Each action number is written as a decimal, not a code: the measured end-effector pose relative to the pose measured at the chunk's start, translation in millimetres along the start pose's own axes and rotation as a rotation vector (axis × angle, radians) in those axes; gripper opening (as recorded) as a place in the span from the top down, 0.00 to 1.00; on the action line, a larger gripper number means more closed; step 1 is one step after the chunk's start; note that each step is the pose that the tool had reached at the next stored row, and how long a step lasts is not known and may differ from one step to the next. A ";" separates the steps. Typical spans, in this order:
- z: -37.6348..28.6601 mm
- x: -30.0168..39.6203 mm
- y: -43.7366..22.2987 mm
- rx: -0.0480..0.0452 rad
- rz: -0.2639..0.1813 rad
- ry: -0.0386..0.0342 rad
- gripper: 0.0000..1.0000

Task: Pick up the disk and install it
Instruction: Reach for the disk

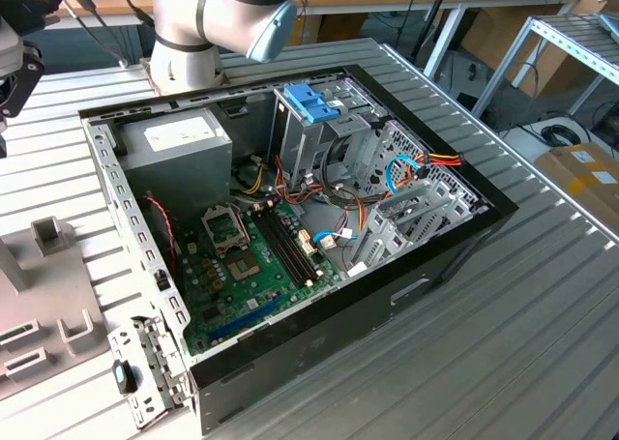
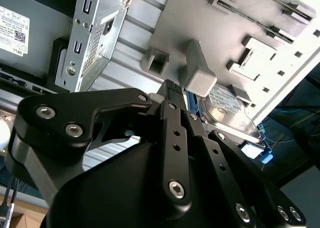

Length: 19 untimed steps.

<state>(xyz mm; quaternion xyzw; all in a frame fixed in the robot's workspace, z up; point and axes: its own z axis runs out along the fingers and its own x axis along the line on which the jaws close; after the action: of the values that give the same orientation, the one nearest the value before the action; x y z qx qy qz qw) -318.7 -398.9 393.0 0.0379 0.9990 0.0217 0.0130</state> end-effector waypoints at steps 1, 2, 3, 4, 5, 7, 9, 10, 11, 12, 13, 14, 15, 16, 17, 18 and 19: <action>0.0 0.6 0.0 0.0000 0.000 0.0000 0.89; 0.0 1.3 -0.1 0.0000 0.000 0.0000 0.89; 0.0 1.6 -0.1 0.0000 0.000 0.0000 0.89; 0.0 2.0 -0.2 0.0000 0.000 -0.0001 0.89; 0.0 2.8 -0.2 -0.0001 0.000 -0.0001 0.89; 0.0 3.6 -0.3 -0.0001 0.000 -0.0001 0.89; -0.1 4.4 -0.3 -0.0001 0.000 -0.0001 0.89; -0.1 4.9 -0.4 0.0000 0.000 0.0000 0.89; -0.1 5.3 -0.4 -0.0001 0.000 -0.0001 0.89; -0.1 5.8 -0.4 -0.0001 0.000 -0.0001 0.89; -0.1 6.4 -0.5 -0.0001 0.000 0.0000 0.89; -0.1 6.7 -0.5 -0.0001 0.000 -0.0001 0.89; -0.1 7.4 -0.6 -0.0001 0.000 -0.0001 0.89; -0.1 8.1 -0.6 -0.0001 0.000 -0.0001 0.89; -0.2 8.7 -0.7 -0.0001 0.000 -0.0001 0.89; -0.2 9.1 -0.7 -0.0001 0.000 -0.0001 0.89; -0.2 9.5 -0.7 -0.0001 0.000 -0.0001 0.89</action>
<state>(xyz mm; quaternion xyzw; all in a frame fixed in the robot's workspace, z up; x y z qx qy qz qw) -328.3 -398.9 392.9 0.0379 0.9990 0.0217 0.0131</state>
